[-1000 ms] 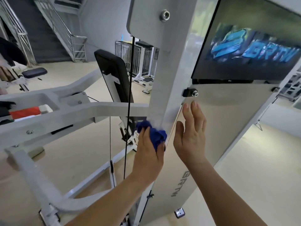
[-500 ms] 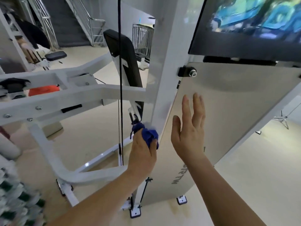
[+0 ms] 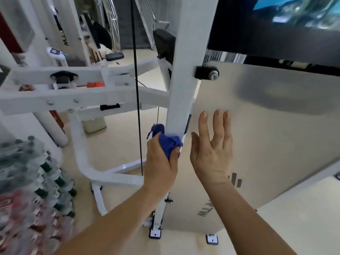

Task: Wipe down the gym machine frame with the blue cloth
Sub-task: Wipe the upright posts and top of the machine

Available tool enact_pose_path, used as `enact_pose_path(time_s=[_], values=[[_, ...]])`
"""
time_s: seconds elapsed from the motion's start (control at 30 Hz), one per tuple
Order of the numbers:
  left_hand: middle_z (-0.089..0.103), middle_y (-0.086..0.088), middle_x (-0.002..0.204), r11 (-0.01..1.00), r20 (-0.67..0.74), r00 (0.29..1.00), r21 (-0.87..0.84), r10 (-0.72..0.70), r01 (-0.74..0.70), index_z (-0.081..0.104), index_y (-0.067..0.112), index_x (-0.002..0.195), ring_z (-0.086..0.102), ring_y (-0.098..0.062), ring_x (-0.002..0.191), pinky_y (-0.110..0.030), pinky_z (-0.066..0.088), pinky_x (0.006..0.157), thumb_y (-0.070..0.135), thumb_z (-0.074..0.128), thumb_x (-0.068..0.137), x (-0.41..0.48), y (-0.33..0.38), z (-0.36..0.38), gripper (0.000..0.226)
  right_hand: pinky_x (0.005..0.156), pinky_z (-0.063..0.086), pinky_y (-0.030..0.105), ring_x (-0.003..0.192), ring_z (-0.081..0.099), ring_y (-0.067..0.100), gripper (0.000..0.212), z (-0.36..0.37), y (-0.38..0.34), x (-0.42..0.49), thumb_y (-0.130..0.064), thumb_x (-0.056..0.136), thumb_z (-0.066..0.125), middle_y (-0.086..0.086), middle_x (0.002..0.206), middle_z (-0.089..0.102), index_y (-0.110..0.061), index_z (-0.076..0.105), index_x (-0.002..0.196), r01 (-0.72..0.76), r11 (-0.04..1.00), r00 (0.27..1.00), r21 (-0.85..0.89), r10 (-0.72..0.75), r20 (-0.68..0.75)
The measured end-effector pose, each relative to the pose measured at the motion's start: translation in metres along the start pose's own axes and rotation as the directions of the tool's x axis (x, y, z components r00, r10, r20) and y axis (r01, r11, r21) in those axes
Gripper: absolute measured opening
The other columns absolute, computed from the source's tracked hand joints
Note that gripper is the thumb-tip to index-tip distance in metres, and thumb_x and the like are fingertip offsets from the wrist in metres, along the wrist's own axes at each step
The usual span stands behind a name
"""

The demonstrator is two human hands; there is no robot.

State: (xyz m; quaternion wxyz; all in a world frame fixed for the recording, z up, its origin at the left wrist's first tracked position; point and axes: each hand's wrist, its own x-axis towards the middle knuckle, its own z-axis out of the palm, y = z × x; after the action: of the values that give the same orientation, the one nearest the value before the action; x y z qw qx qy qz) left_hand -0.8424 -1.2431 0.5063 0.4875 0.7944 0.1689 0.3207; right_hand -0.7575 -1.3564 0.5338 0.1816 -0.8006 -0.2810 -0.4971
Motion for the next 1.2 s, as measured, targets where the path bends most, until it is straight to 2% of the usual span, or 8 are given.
enact_pose_path(time_s=[0.13,0.27,0.37,0.5,0.63,0.87,1.0,1.2], values=[[0.035,0.016,0.14,0.995,0.028,0.998,-0.081,-0.05,0.052,0.04,0.025,0.139,0.043,-0.007,0.128,-0.045,0.041,0.112,0.035,0.048,0.096,0.001,0.008,-0.001,0.045,0.122,0.03,0.045,0.151,0.027,0.041,0.057,0.007,0.004,-0.003,-0.018,0.1,0.062,0.019,0.157,0.029,-0.01,0.04,0.152,0.021,1.0,0.999,0.004,-0.021,-0.035],[0.034,-0.006,0.151,0.966,-0.053,0.984,-0.188,0.172,-0.179,0.025,0.01,0.155,0.037,-0.023,0.142,-0.045,0.034,0.119,0.029,0.043,0.096,0.046,0.076,-0.024,0.065,0.122,0.03,0.049,0.151,0.026,0.041,0.057,0.011,0.002,-0.005,-0.017,0.1,0.062,0.019,0.157,0.029,-0.01,0.04,0.151,0.0,0.999,0.999,0.04,0.002,-0.053],[0.034,-0.005,0.156,0.949,-0.054,0.954,-0.107,0.294,-0.298,0.017,0.009,0.159,0.036,-0.019,0.145,-0.034,0.033,0.12,0.026,0.046,0.103,0.061,0.085,-0.029,0.065,0.122,0.029,0.05,0.151,0.025,0.04,0.06,0.014,0.003,-0.005,-0.016,0.097,0.065,0.019,0.156,0.029,-0.011,0.039,0.151,0.012,0.999,0.998,0.037,-0.01,-0.062],[0.042,0.024,0.143,0.98,-0.053,0.981,-0.059,0.185,-0.188,0.033,0.03,0.148,0.045,0.005,0.131,-0.011,0.037,0.106,0.031,0.051,0.103,0.023,0.039,-0.014,0.048,0.121,0.03,0.052,0.15,0.026,0.041,0.067,0.016,0.003,-0.005,-0.011,0.091,0.07,0.019,0.156,0.03,-0.01,0.041,0.151,0.013,0.999,0.996,0.033,-0.01,-0.087],[0.057,0.017,0.128,0.994,-0.048,0.993,-0.008,0.109,-0.109,0.049,0.031,0.135,0.058,-0.006,0.116,-0.035,0.049,0.101,0.029,0.059,0.1,0.012,0.027,-0.016,0.036,0.117,0.036,0.054,0.149,0.028,0.04,0.059,0.013,0.006,-0.005,-0.016,0.097,0.065,0.018,0.155,0.031,-0.011,0.042,0.15,0.046,0.998,0.994,0.041,-0.042,-0.097],[0.024,0.005,0.165,0.956,-0.103,0.951,0.069,0.292,-0.286,0.01,0.024,0.162,0.024,-0.008,0.151,-0.034,0.03,0.122,0.046,0.039,0.105,0.034,0.077,-0.021,0.067,0.116,0.038,0.053,0.153,0.024,0.037,0.063,0.014,0.009,-0.006,-0.019,0.096,0.069,0.017,0.158,0.029,-0.012,0.041,0.152,0.053,0.998,0.995,0.041,-0.049,-0.093],[0.007,0.003,0.168,0.957,-0.062,0.972,0.198,0.228,-0.212,-0.01,0.032,0.158,0.002,0.012,0.146,-0.006,0.006,0.116,0.052,0.026,0.102,0.008,0.05,-0.003,0.069,0.116,0.038,0.052,0.151,0.028,0.038,0.066,0.013,0.012,-0.005,-0.019,0.093,0.071,0.017,0.157,0.033,-0.013,0.042,0.152,0.065,0.997,0.995,0.036,-0.062,-0.083],[0.032,0.004,0.161,0.938,0.007,0.961,0.215,0.276,-0.271,0.008,0.027,0.161,0.03,-0.001,0.144,-0.008,0.023,0.115,0.035,0.059,0.098,0.017,0.056,-0.035,0.081,0.113,0.041,0.052,0.148,0.032,0.038,0.059,0.01,0.017,-0.003,-0.022,0.096,0.068,0.016,0.155,0.035,-0.013,0.048,0.15,0.092,0.996,0.994,0.007,-0.091,-0.063]])
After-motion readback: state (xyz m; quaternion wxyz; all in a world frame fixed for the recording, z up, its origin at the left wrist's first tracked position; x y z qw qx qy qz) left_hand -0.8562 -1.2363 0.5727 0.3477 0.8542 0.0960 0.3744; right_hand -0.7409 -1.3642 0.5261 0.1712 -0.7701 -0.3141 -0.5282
